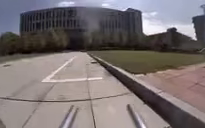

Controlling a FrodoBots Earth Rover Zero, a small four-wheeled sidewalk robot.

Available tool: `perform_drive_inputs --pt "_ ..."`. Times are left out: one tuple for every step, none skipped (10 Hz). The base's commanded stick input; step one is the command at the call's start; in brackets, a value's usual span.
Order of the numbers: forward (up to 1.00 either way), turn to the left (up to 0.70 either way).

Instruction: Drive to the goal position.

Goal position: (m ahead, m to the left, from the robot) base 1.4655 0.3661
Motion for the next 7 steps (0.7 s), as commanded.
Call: perform_drive_inputs --pt "0.70 0.00" --pt "0.70 0.00" --pt "0.70 0.00" --pt "0.70 0.00" --pt "0.70 0.00" --pt "0.70 0.00" --pt "0.70 0.00"
